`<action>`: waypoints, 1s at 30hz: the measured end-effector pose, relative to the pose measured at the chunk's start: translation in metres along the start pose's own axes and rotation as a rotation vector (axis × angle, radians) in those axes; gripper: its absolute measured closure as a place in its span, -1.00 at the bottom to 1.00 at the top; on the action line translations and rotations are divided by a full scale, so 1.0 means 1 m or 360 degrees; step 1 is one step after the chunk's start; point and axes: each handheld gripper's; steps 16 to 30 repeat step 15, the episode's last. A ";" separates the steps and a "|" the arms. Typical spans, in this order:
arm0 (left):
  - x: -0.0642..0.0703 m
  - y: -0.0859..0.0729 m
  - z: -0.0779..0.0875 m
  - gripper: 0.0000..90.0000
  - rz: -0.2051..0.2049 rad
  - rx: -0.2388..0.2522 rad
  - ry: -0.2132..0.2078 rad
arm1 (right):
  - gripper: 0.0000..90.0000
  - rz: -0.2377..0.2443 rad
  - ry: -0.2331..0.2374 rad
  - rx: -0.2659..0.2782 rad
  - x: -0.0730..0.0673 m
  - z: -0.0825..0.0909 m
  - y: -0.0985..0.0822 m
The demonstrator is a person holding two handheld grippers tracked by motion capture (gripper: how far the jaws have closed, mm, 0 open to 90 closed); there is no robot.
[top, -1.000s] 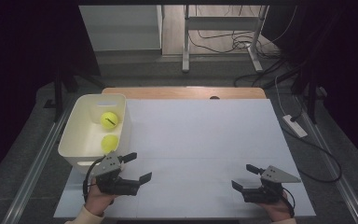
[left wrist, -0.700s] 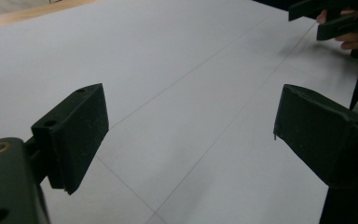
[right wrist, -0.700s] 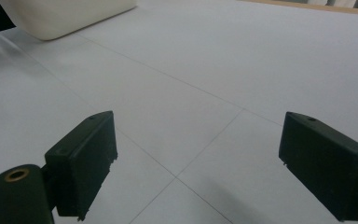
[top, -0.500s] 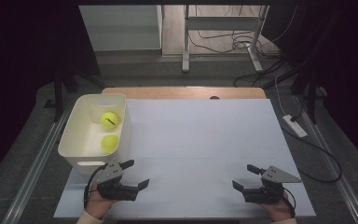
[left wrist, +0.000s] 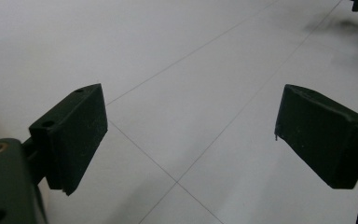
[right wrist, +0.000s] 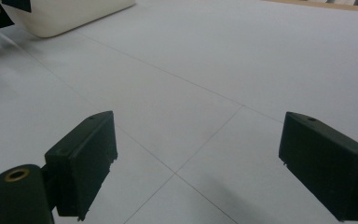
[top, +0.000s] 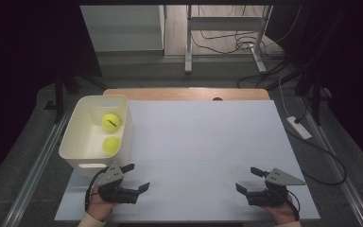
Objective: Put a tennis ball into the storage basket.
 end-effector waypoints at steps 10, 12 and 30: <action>-0.001 0.000 -0.001 -0.78 -0.0002 -0.0003 0.0017 | -0.75 -0.0002 -0.0001 0.0004 0.001 0.002 -0.001; 0.000 0.000 -0.001 -0.78 -0.0006 -0.0003 0.0017 | -0.75 0.0000 0.0004 0.0003 0.001 0.002 -0.001; 0.000 0.001 -0.002 -0.78 -0.0002 0.0000 0.0012 | -0.75 -0.0001 0.0007 0.0005 0.001 0.002 -0.001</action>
Point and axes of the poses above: each handheld gripper's, and its own axes: z roughly backward along the jaws, y roughly out of its top, x roughly to its right, and after that the axes turned 5 degrees about y, right-handed
